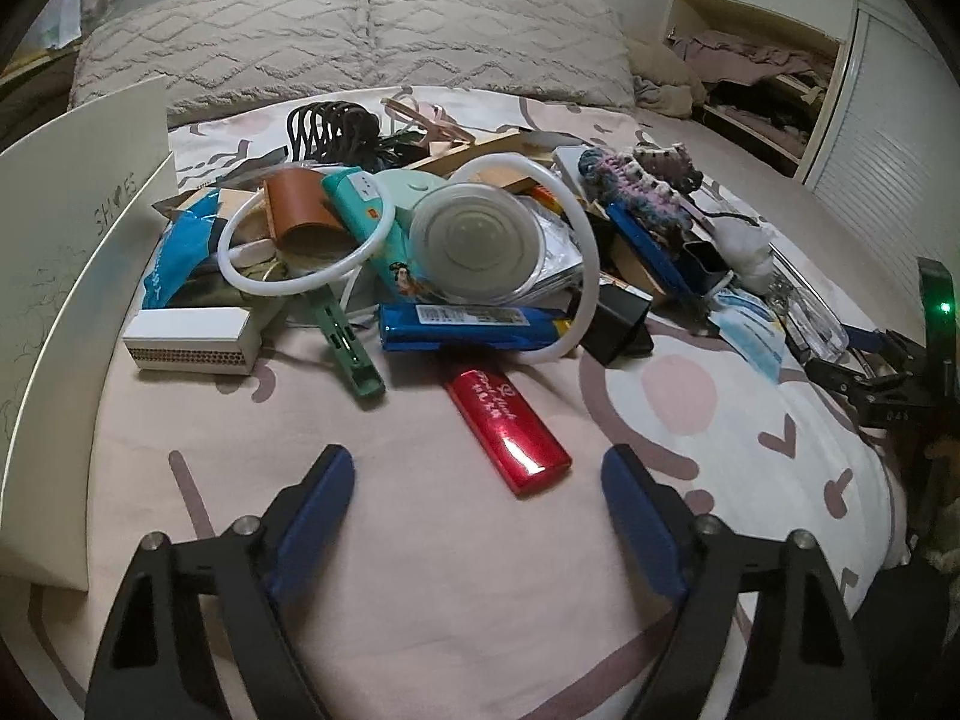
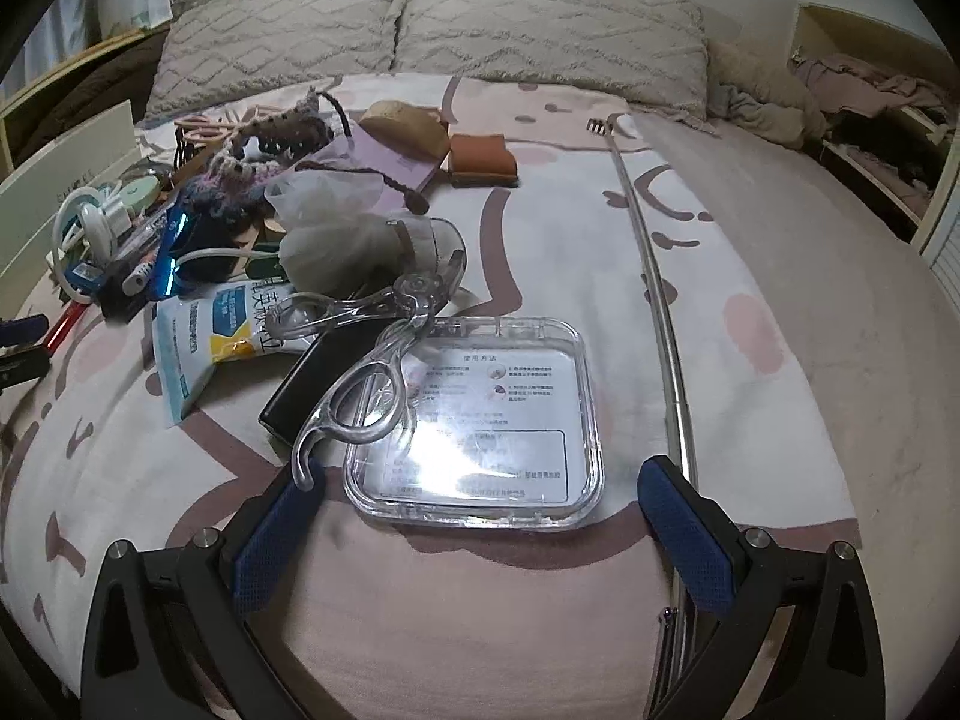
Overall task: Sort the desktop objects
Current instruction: 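Lower the right gripper onto the clear plastic case and close on it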
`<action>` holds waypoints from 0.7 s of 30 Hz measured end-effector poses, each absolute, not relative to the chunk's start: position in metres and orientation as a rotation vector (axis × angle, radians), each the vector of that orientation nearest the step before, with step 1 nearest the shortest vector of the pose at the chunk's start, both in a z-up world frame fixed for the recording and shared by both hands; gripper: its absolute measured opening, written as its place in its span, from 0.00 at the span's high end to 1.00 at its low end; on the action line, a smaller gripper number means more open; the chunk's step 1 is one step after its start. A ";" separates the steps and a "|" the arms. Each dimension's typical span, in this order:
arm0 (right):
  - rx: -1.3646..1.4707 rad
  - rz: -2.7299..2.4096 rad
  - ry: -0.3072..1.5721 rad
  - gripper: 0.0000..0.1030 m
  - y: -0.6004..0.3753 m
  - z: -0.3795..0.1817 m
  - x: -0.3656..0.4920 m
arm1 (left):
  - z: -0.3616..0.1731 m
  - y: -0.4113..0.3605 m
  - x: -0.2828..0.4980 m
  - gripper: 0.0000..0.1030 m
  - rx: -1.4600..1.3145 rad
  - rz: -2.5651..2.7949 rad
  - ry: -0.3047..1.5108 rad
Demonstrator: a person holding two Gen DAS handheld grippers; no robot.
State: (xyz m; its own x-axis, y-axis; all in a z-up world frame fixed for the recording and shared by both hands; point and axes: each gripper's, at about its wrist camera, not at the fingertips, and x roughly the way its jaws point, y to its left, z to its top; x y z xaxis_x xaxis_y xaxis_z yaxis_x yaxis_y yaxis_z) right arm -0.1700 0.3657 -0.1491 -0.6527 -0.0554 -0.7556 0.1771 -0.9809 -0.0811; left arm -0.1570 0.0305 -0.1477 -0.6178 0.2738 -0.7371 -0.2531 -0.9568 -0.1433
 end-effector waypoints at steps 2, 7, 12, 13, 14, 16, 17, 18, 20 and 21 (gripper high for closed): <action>1.195 -2.788 0.264 0.00 0.362 -0.148 -0.164 | -0.148 0.031 -0.157 0.21 -1.177 2.594 -0.030; 1.141 -2.813 0.337 0.05 0.355 -0.147 -0.160 | -0.148 0.036 -0.156 0.33 -1.150 2.610 -0.003; 1.139 -2.793 0.285 0.17 0.358 -0.146 -0.162 | -0.149 0.041 -0.156 0.40 -1.139 2.600 0.022; 1.133 -2.793 0.283 0.19 0.358 -0.146 -0.161 | -0.149 0.041 -0.155 0.44 -1.136 2.597 0.021; 1.125 -2.796 0.286 0.23 0.357 -0.146 -0.160 | -0.149 0.040 -0.155 0.47 -1.132 2.592 0.016; 1.114 -2.808 0.300 0.25 0.355 -0.146 -0.158 | -0.148 0.039 -0.155 0.55 -1.125 2.583 0.003; 1.109 -2.812 0.305 0.26 0.355 -0.146 -0.158 | -0.148 0.038 -0.154 0.57 -1.122 2.580 -0.004; 1.106 -2.815 0.310 0.26 0.354 -0.146 -0.157 | -0.148 0.037 -0.153 0.59 -1.119 2.577 -0.012; 1.104 -2.817 0.316 0.26 0.354 -0.146 -0.157 | -0.147 0.035 -0.153 0.63 -1.116 2.569 -0.032; 1.104 -2.817 0.317 0.26 0.354 -0.146 -0.157 | -0.148 0.033 -0.154 0.65 -1.120 2.563 -0.050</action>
State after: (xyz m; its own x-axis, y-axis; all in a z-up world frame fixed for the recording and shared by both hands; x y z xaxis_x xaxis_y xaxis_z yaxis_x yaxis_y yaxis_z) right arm -0.1566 0.3539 -0.1459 -0.7325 -0.0165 -0.6806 0.1671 -0.9735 -0.1563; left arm -0.1537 0.0334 -0.1477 -0.6305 0.3227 -0.7059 -0.2949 -0.9409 -0.1667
